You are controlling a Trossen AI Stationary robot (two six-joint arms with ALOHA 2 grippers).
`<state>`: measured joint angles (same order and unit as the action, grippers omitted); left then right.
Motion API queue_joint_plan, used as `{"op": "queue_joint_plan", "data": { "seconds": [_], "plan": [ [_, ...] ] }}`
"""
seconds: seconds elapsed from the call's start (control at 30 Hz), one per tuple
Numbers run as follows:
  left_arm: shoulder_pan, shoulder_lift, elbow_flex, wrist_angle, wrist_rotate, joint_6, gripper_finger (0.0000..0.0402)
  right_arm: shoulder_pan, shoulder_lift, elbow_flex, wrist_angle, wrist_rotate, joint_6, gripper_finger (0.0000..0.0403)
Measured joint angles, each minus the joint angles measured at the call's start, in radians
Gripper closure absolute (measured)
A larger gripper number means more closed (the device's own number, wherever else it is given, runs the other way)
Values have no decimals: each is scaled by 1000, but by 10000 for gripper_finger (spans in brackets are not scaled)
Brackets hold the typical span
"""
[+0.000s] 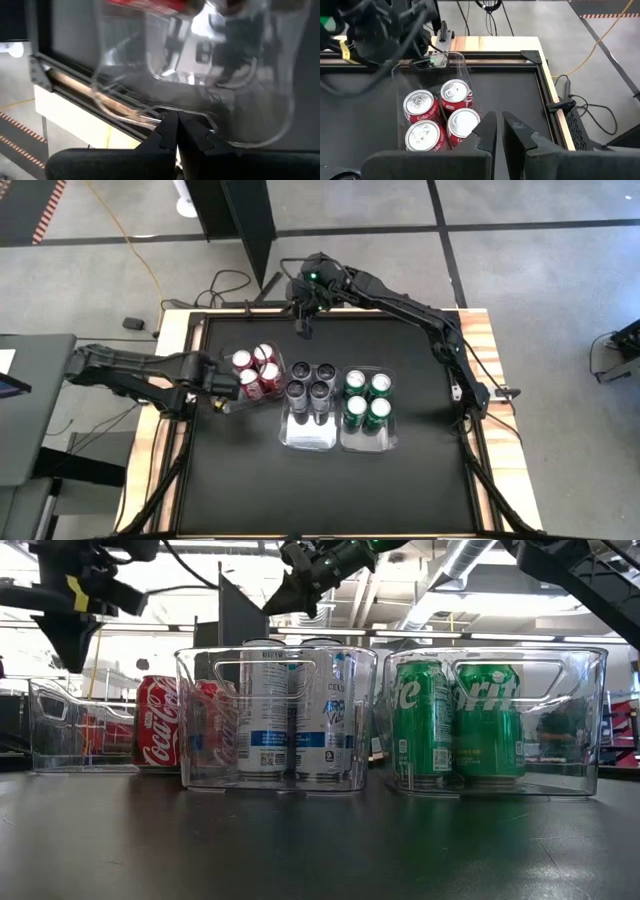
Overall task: Sort soda cans
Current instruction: Adjust the left transparent bin
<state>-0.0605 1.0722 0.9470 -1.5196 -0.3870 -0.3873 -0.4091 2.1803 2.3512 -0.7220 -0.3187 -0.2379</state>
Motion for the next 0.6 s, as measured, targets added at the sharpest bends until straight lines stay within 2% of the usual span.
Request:
{"op": "queue_joint_plan", "data": {
  "seconds": [0.17, 0.27, 0.4, 0.6],
  "plan": [
    [-13, 50, 0, 0, 65, 58, 395, 0, 0, 0, 0, 0, 0, 355],
    [-44, 53, 0, -18, 80, 116, 375, 0, 0, 0, 0, 0, 0, 355],
    [-89, 35, 0, -51, 151, 201, 316, 0, 0, 0, 0, 0, 0, 355],
    [-163, -18, 0, -53, 155, 237, 208, 0, 0, 0, 0, 0, 0, 355]
  ]
}}
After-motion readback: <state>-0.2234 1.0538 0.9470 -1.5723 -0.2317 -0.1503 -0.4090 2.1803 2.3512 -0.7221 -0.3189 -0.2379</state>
